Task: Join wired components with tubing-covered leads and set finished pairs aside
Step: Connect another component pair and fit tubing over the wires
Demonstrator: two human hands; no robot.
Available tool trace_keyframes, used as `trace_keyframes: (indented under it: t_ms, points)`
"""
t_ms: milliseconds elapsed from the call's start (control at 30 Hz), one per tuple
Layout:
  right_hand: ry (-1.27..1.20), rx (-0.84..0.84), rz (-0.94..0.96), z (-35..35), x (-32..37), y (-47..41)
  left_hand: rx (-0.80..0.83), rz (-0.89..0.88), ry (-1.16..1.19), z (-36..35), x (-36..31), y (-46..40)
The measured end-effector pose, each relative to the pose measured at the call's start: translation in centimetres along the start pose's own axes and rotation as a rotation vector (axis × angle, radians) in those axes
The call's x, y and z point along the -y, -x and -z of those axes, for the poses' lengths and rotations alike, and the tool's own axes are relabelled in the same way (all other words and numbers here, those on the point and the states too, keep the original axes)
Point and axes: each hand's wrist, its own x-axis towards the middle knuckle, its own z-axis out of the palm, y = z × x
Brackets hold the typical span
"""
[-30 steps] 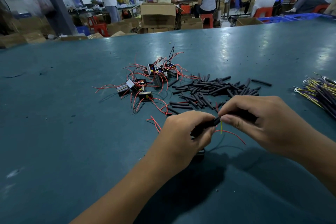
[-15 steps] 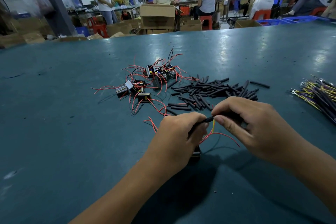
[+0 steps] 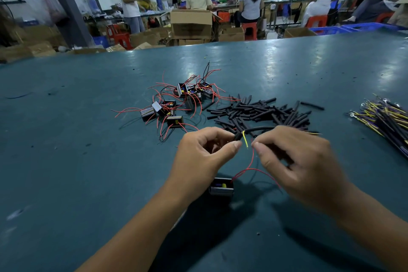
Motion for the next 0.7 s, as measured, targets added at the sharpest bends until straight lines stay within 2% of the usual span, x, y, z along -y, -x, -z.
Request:
trace_keyframes:
  t_ms: [167, 300, 400, 533, 700]
  points:
    - [-0.294, 0.028, -0.384, -0.8, 1.0, 0.3, -0.060, -0.147, -0.130, -0.7, -0.2, 0.3]
    - [-0.507, 0.016, -0.575, -1.0, 0.6, 0.2, 0.010, -0.181, -0.153, -1.1, -0.3, 0.5]
    - [-0.720, 0.045, -0.629, -0.9, 0.2, 0.1, 0.048, -0.182, -0.133, -1.2, -0.5, 0.6]
    - [-0.779, 0.108, -0.583, -1.1, 0.2, 0.1, 0.023, -0.145, -0.152, -0.9, -0.4, 0.5]
    - [-0.830, -0.038, -0.680, -1.4, -0.2, -0.2, 0.164, -0.201, -0.307, -1.2, -0.6, 0.7]
